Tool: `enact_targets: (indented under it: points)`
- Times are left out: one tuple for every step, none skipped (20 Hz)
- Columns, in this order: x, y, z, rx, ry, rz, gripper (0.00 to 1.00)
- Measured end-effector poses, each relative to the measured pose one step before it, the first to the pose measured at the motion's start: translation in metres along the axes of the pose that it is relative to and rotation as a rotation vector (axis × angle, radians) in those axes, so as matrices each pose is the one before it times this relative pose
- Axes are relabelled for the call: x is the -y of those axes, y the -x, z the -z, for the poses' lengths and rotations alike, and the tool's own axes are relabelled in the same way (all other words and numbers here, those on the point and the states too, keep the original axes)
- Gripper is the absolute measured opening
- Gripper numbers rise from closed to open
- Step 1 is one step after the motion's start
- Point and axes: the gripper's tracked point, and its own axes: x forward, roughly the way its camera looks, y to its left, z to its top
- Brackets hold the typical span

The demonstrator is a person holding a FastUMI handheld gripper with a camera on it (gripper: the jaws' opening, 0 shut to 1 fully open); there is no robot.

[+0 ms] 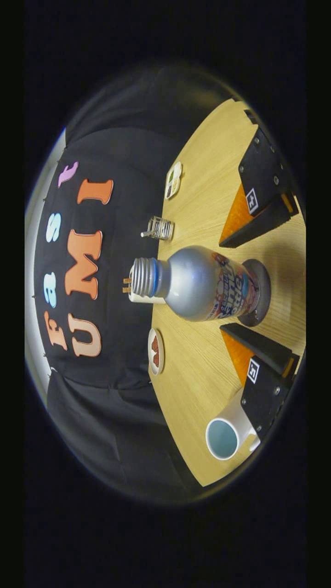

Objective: Take the bottle from table, then pour the juice into the cup, finally place the bottle on the coaster

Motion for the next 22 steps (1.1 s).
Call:
enact_targets:
  points:
    - [0.00066, 0.00536, -0.00031, 0.00405, 0.0058, 0.00917, 0.98]
    - [0.00289, 0.00525, -0.00132, 0.00687, 0.00204, 0.01253, 0.98]
    - [0.00436, 0.00741, -0.00174, 0.00653, -0.00129, 0.0095, 0.98]
    - [0.00353, 0.00609, -0.00089, 0.0039, -0.00601, 0.00586, 0.98]
    - [0.00205, 0.00572, -0.00138, 0.0061, -0.01082, 0.00815, 0.99]
    - [0.00284, 0.00639, -0.00218, 0.00586, -0.00696, 0.00768, 0.99]
    - [0.00427, 0.00624, -0.00183, 0.00559, 0.00196, 0.01016, 0.99]
    - [0.0055, 0.00611, -0.00275, 0.00342, 0.01229, 0.016, 0.99]
    - [0.00729, 0.00745, -0.0036, 0.00866, 0.01426, 0.01829, 0.99]
    - [0.00563, 0.00727, -0.00564, 0.01546, 0.0041, 0.01436, 0.99]
    - [0.00194, 0.00663, -0.00354, 0.01591, -0.00514, 0.00619, 0.99]
    - [0.00354, 0.00531, -0.00463, 0.01419, -0.01356, 0.00674, 0.99]
    - [0.00452, 0.00515, -0.00214, 0.01181, -0.02045, 0.00559, 0.99]
    - [0.00034, 0.00328, -0.00365, 0.00667, -0.01826, -0.00084, 0.99]
    - [0.00039, 0.00378, -0.00153, 0.00627, -0.00648, 0.00336, 0.99]
    - [0.00269, 0.00358, -0.00206, 0.00779, 0.00542, 0.01235, 0.99]
    - [0.00409, 0.00341, -0.00147, 0.00594, 0.0099, 0.01607, 0.99]
    - [0.00182, 0.00206, -0.00221, 0.00474, 0.00536, 0.00671, 0.99]
    - [-0.00055, 0.00256, -0.00166, 0.00441, 0.0002, -0.00392, 0.99]
    - [-0.00122, 0.00147, -0.00101, 0.00062, -0.0027, -0.00487, 0.99]
    - [-0.00023, 0.0017, 0.00115, 0.00086, -0.00194, -0.00111, 0.99]
    - [0.00087, 0.00113, -0.00024, 0.00068, -0.00027, 0.00238, 0.99]
